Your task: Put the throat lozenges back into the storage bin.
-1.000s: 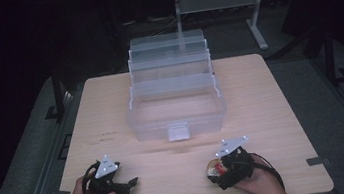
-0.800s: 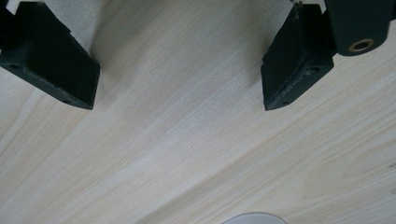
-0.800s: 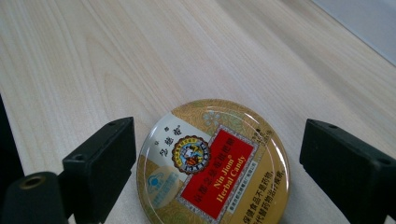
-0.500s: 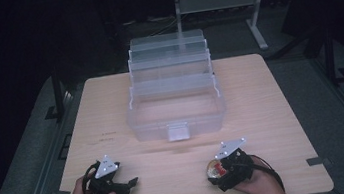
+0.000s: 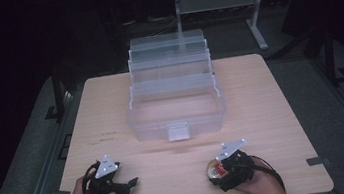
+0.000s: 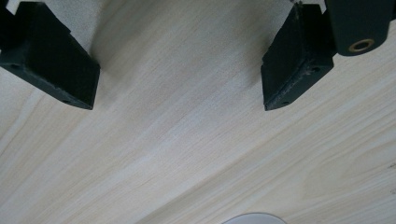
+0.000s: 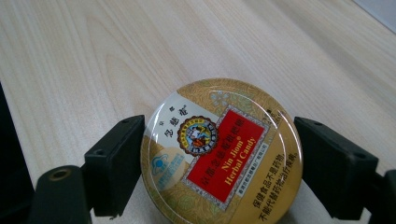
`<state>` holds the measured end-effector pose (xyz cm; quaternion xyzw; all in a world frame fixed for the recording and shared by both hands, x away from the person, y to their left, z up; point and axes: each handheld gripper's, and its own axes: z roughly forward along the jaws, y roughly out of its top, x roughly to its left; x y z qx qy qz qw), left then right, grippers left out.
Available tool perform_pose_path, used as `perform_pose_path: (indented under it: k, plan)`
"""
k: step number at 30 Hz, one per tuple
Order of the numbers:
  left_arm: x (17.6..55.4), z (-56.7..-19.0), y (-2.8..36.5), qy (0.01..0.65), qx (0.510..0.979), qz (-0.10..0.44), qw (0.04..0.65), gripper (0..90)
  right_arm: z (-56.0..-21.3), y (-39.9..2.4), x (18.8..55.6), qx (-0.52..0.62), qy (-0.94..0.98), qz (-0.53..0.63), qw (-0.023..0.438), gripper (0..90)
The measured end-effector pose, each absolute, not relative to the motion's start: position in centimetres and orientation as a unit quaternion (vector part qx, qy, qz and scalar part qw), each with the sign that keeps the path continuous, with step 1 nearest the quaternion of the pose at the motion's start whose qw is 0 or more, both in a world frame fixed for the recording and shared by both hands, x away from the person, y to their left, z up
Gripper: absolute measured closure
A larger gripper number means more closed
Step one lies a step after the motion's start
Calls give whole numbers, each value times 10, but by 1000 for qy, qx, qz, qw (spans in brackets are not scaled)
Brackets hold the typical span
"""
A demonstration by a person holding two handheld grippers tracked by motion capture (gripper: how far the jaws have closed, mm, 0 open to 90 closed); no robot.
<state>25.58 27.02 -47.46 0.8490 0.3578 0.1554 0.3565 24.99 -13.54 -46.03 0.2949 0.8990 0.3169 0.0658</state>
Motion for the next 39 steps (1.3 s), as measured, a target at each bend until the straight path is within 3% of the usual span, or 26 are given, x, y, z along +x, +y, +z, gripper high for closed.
perform_pose_path:
  k: [39]
  plan:
    - [256,-475,270,358,849,155,357,108,-451,-151,255,310,893,318,79,198]
